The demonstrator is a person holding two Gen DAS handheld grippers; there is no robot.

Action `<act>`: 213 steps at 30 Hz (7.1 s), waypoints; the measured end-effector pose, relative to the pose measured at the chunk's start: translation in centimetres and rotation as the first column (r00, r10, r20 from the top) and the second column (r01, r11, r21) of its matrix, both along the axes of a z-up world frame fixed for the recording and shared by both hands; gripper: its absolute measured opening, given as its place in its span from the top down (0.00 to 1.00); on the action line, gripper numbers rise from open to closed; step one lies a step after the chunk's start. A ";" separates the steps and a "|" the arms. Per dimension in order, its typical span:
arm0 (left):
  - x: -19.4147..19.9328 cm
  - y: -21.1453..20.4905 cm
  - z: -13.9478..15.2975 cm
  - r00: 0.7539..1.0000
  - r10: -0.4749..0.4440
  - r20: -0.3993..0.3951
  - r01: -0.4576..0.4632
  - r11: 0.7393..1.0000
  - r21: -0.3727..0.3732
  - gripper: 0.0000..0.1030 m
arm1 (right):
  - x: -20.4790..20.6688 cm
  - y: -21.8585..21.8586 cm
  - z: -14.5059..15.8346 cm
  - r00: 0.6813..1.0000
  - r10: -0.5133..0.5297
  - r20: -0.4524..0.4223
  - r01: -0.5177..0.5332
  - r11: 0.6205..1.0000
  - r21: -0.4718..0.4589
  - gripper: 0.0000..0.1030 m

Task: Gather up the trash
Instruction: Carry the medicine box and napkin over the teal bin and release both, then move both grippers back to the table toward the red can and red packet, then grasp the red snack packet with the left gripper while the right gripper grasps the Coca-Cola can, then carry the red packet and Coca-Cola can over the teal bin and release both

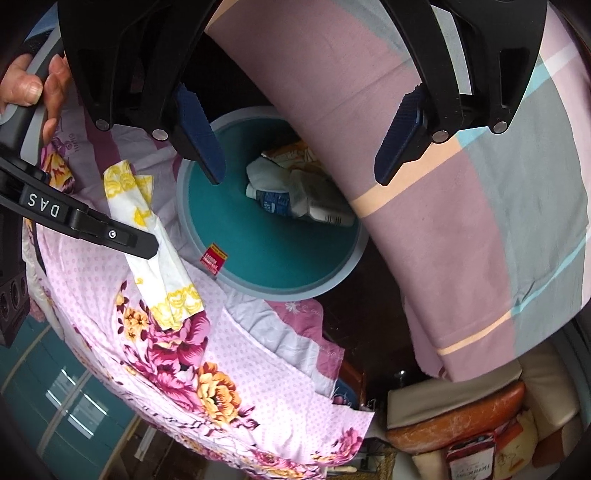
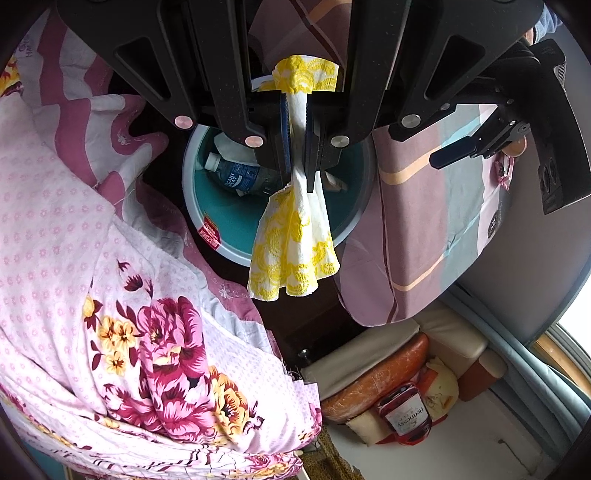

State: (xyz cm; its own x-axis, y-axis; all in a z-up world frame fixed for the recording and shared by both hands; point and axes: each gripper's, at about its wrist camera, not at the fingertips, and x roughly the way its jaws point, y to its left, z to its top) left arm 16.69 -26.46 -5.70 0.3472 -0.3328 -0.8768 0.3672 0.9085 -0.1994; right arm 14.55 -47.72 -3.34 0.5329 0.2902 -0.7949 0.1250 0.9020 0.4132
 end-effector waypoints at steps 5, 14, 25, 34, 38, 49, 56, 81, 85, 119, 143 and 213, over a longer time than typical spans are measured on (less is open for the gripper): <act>-0.2 2.0 -0.2 0.999 0.053 -0.012 -0.053 0.998 -0.023 0.11 | 0.1 0.6 0.0 1.000 0.012 -0.008 -0.012 1.000 -0.010 0.93; -0.8 4.7 0.5 0.995 0.103 -0.004 -0.103 0.994 -0.042 0.11 | 0.7 2.3 -0.3 0.999 0.044 -0.032 -0.045 0.999 -0.030 0.91; -1.6 8.2 -0.1 0.987 0.152 -0.043 -0.154 0.986 -0.066 0.09 | 1.1 4.7 -0.4 0.997 0.057 -0.056 -0.061 0.996 -0.059 0.57; -2.8 11.0 0.1 0.981 0.184 -0.054 -0.188 0.978 -0.086 0.09 | 0.8 6.1 0.6 0.996 0.064 -0.068 -0.069 0.994 -0.083 0.32; -3.7 13.1 0.7 0.976 0.215 -0.044 -0.218 0.972 -0.090 0.09 | 0.7 7.5 1.2 0.993 0.095 -0.067 -0.101 0.991 -0.090 0.32; -7.4 21.2 2.7 0.945 0.328 -0.005 -0.327 0.940 -0.094 0.09 | 0.0 16.0 3.9 0.960 0.277 -0.042 -0.281 0.949 -0.145 0.29; -10.5 27.6 4.0 0.912 0.409 0.032 -0.405 0.910 -0.091 0.09 | -0.7 23.1 5.2 0.909 0.412 -0.063 -0.417 0.900 -0.129 0.29; -17.2 50.5 1.6 0.817 0.561 0.130 -0.574 0.814 0.093 0.09 | -1.5 48.1 0.8 0.763 0.604 -0.231 -0.603 0.793 0.081 0.29; -16.6 51.7 0.5 0.831 0.545 0.117 -0.555 0.827 0.093 0.09 | -1.1 50.0 -0.6 0.778 0.577 -0.247 -0.560 0.816 0.142 0.29; -17.9 42.1 -0.6 0.937 0.349 0.008 -0.346 0.930 -0.122 0.57 | -4.0 45.1 -1.7 0.787 0.582 -0.203 -0.565 0.813 0.141 0.39; -12.2 26.7 0.6 0.967 0.249 -0.047 -0.252 0.964 -0.080 0.67 | -1.8 24.4 0.2 0.944 0.317 -0.093 -0.303 0.944 0.132 0.39; 1.1 -0.9 0.4 0.994 -0.107 -0.006 0.107 0.994 -0.031 0.10 | 1.2 -2.0 0.4 0.994 -0.104 -0.032 0.103 0.994 -0.035 0.28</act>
